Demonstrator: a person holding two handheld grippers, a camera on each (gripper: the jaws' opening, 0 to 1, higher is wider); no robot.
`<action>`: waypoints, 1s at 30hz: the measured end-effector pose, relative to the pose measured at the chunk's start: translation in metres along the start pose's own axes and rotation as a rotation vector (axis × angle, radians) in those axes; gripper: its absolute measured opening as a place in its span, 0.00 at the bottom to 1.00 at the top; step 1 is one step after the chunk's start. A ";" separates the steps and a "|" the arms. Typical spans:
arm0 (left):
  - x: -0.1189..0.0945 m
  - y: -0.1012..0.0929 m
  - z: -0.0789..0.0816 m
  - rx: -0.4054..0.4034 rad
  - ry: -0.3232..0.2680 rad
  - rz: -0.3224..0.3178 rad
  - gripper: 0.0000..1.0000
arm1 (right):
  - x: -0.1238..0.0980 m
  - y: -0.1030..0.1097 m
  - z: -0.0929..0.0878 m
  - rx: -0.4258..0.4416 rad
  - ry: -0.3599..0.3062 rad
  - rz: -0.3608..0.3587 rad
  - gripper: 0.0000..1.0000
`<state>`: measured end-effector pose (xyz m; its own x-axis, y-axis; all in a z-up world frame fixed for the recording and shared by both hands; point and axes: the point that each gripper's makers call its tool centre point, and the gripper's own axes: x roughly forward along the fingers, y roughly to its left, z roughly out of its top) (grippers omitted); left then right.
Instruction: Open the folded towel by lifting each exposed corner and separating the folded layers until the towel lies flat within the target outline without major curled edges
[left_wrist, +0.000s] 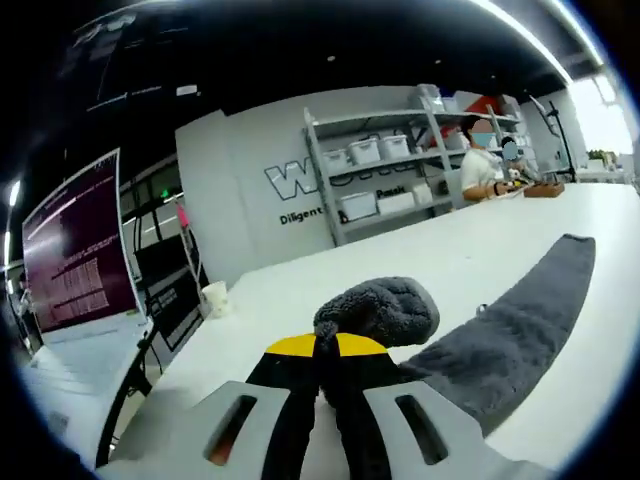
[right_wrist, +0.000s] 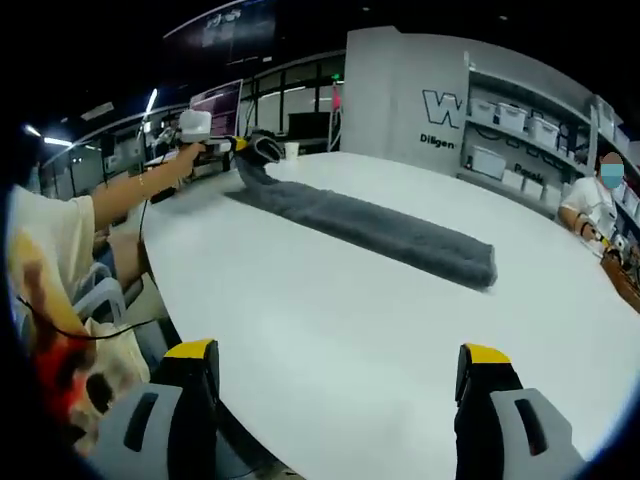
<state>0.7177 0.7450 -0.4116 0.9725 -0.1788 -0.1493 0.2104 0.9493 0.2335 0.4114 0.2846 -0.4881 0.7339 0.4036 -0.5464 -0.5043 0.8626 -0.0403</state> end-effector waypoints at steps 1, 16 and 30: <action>0.000 0.001 -0.003 -0.003 0.004 0.001 0.03 | 0.000 0.000 0.000 0.001 0.001 0.001 0.99; -0.002 0.025 -0.097 -0.091 0.255 0.079 0.04 | -0.004 -0.002 0.012 0.007 -0.015 -0.010 0.99; -0.039 0.041 -0.057 -0.187 0.171 0.071 0.51 | -0.005 0.006 0.023 -0.001 -0.022 -0.008 0.99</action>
<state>0.6832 0.8056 -0.4506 0.9497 -0.0791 -0.3031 0.1048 0.9921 0.0694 0.4151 0.2947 -0.4660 0.7477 0.4036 -0.5273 -0.4989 0.8655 -0.0449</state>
